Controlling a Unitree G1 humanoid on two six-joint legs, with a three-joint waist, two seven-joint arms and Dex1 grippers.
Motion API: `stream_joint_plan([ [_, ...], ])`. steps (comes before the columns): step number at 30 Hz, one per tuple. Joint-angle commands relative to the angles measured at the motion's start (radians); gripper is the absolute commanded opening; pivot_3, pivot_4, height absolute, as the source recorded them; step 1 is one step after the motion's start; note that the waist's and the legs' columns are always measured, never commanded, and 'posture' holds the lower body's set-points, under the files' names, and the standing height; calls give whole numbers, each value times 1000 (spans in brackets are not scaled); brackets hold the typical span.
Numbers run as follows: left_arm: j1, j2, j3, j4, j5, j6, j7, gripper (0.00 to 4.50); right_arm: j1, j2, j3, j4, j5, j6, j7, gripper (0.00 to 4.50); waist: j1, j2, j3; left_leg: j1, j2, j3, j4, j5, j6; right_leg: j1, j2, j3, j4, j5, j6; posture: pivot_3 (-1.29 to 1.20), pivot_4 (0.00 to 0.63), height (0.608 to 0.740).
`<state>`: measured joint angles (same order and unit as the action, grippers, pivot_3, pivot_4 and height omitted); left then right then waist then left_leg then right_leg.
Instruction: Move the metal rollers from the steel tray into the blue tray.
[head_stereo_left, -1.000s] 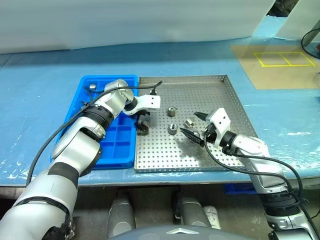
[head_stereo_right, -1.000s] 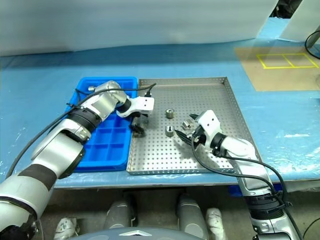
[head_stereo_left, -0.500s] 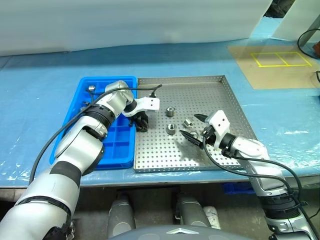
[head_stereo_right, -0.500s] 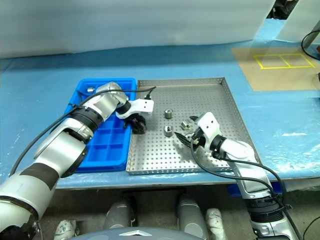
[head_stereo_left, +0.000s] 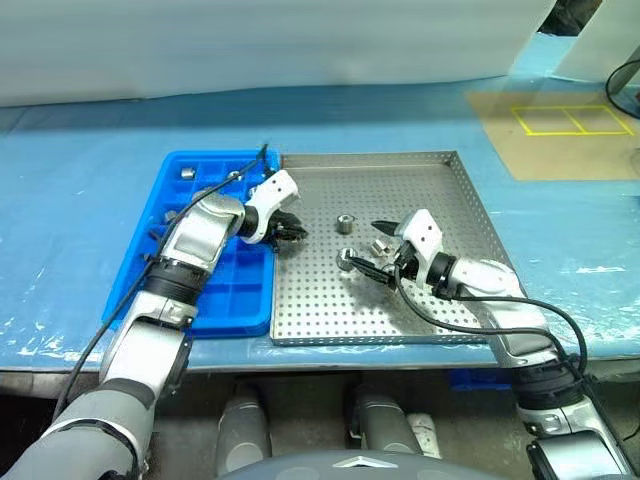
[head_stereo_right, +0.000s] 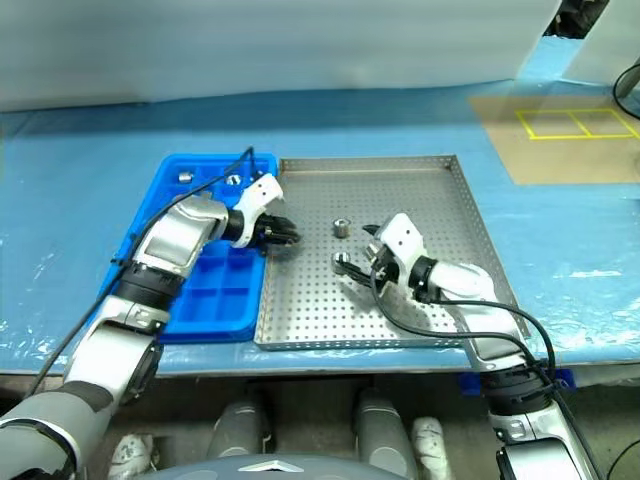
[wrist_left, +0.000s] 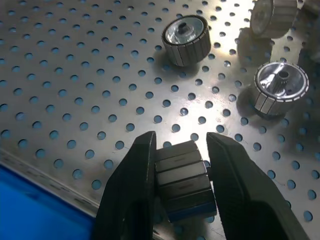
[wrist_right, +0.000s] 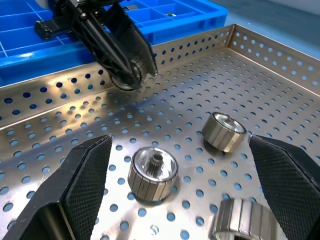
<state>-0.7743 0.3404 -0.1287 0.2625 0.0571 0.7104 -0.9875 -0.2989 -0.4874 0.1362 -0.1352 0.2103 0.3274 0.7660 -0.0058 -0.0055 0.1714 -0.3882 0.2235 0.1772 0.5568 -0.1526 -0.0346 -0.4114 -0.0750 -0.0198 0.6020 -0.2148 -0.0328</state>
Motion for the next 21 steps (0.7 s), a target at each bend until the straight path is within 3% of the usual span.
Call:
stream_joint_plan([
  [1, 30, -15, 103, -132, -46, 27, 141, 1222, -42, 7, 12, 28, 2, -39, 35, 4500, 3, 0, 0, -1, 0, 0, 0, 0, 0, 0, 0, 0, 0, 0, 0, -156, 150, 740],
  [14, 262, -252, 321, -553, -92, -124, 707, 1222, -203, 56, 88, 240, -26, -145, 186, 4500, 55, 0, 1, -15, 1, -2, 2, 2, 4, -12, 0, -4, 1, 0, 0, 46, 150, 740],
  [21, 396, -292, 390, -656, -4, -267, 980, 1222, -259, 83, 118, 316, -41, -184, 252, 4500, 77, -1, 1, -16, 1, -3, 4, 0, 1, -12, 0, -4, 2, 0, 0, 122, 150, 740],
])
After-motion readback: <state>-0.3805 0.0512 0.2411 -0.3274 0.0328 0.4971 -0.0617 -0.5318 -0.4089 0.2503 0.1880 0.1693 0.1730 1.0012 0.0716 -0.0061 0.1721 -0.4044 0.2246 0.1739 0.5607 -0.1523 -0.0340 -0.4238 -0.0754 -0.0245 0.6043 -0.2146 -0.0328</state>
